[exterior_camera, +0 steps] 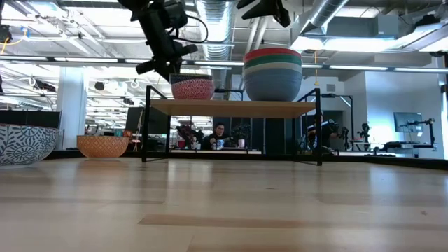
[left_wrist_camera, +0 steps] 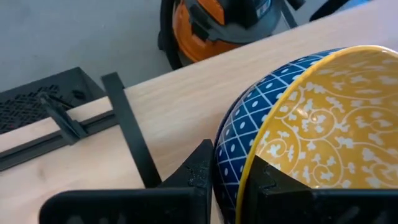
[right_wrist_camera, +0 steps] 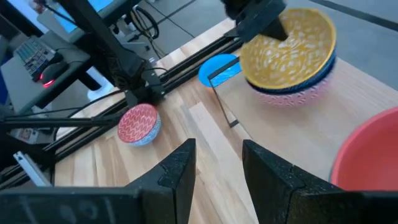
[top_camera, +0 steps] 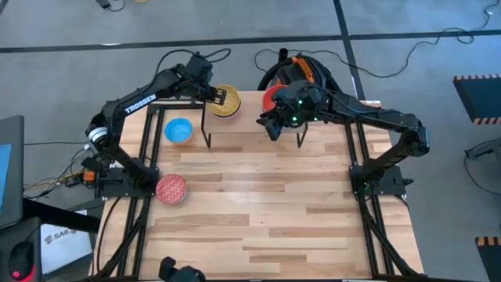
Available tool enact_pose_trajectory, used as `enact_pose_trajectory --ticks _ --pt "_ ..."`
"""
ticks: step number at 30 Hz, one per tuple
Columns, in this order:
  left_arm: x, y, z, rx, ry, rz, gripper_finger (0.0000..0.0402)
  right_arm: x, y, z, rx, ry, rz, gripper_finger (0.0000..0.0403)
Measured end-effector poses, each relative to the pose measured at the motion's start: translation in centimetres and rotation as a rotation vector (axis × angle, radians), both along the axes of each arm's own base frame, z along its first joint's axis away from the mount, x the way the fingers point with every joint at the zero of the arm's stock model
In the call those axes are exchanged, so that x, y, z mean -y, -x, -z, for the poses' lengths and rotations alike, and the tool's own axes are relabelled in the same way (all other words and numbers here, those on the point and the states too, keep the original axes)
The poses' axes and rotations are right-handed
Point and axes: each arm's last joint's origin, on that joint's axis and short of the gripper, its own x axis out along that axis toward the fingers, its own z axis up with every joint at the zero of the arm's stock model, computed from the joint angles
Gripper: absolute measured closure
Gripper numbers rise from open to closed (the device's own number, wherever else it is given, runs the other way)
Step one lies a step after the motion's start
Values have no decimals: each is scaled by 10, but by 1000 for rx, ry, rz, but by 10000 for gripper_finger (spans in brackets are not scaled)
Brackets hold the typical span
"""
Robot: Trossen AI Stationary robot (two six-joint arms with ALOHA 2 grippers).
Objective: Place and stack bowls onto a shelf
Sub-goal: Stack the patterned yellow bowl on top of the patterned blue bowl on the shelf, then stack the patterned red bowl on top of the patterned yellow bowl on the shelf
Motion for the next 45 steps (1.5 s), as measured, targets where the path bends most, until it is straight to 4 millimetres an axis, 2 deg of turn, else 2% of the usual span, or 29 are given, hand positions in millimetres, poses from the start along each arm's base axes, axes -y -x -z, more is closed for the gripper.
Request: enact_pose_trajectory --ticks 9,15,23,30,45 --pt "-3 -5 -2 52 -27 49 347 0 0 0 -1 -3 3 244" --pt "-2 -5 -5 101 5 30 293 3 1 0 -3 -4 10 244" --pt "-2 -2 -35 134 -29 0 235 6 5 5 -64 -3 12 244" --pt "8 -1 -51 84 -137 18 230 10 3 0 3 -26 -49 244" --pt "12 -6 -53 93 -181 53 231 7 0 -5 69 -68 -112 244"
